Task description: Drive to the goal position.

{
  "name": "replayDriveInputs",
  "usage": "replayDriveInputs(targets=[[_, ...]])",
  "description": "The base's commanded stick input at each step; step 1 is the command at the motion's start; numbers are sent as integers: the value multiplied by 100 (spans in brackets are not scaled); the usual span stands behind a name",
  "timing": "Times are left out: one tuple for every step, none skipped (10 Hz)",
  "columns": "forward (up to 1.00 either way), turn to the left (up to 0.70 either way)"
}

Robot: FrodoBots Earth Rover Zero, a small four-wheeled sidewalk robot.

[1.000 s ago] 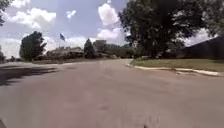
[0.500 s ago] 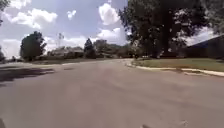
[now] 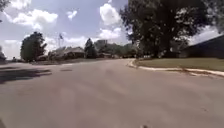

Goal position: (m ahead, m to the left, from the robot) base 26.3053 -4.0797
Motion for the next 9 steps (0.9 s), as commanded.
replayDriveInputs(targets=[[85,0],[85,0],[85,0],[85,0],[85,0],[85,0],[85,0],[85,0],[85,0]])
